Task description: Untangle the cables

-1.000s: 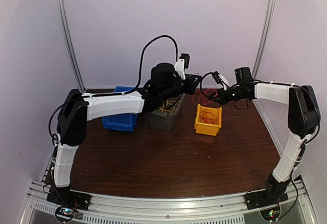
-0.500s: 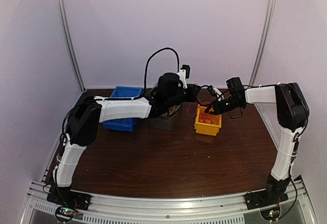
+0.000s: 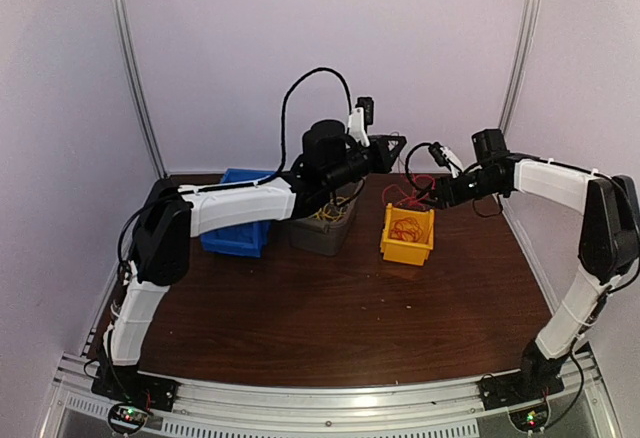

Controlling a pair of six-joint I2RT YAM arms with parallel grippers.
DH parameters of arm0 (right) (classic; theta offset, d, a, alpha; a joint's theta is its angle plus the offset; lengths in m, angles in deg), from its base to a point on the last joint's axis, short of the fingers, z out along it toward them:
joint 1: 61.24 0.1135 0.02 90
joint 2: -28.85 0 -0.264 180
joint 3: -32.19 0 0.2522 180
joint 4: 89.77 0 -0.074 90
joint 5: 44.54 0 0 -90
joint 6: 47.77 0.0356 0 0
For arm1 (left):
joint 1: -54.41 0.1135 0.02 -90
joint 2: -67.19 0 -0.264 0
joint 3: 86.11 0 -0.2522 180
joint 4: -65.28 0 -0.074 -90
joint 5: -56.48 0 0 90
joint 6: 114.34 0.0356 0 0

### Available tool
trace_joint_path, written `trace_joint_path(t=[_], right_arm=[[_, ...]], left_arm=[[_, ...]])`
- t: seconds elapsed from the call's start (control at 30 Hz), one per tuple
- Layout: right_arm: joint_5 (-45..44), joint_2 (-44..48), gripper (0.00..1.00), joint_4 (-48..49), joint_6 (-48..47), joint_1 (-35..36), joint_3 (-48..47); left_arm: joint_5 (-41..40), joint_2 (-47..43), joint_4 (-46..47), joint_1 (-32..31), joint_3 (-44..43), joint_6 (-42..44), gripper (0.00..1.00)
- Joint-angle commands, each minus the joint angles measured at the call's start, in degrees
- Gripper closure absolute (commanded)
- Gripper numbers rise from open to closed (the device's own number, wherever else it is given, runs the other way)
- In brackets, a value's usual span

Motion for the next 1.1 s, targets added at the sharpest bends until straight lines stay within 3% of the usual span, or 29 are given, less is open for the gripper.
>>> trace_joint_path(t=[0.0,0.1,0.2,0.33,0.6,0.93,0.97,1.03,1.07], right_arm=[[0.38,4.61,0.4,-5.36,-3.9,-3.36,1.71],[-0.62,7.27,0.37,-9.21,-7.15,-5.6,1.61],[-1.81,9.82,0.26,-12.37,-11.46,-7.65,2.59],[1.65,13.62,0.25,-16.45,-16.64,-11.95,4.96],[0.83,20.09,0.25,-13.67,-19.08,-14.42,11.63],[0.84,15.92,0.36,-8.12,-17.27,-13.8,14.36],[0.57,15.12,0.38,-7.69,-17.24,-13.54,14.29],[-0.35,13.56,0.39,-7.04,-17.25,-12.93,13.97],[-0.97,12.81,0.39,-6.62,-17.06,-12.54,13.67]], left_arm=[[2.31,1.13,3.76,0.18,-2.7,-1.72,1.0],[2.46,2.79,3.77,0.0,-3.6,-2.77,1.0],[2.77,5.83,4.25,-0.13,-4.99,-4.16,1.0],[0.91,9.57,4.11,-0.09,-5.77,-5.85,1.0],[1.78,16.9,1.49,-0.33,-8.9,-9.43,1.0],[1.4,21.35,-8.09,-1.3,-14.49,-5.96,1.0],[1.76,21.91,-9.29,-1.5,-15.95,-5.05,0.95],[2.25,22.12,-11.2,-1.67,-17.61,-4.13,0.65],[2.28,21.76,-11.68,-1.74,-17.64,-3.91,0.56]])
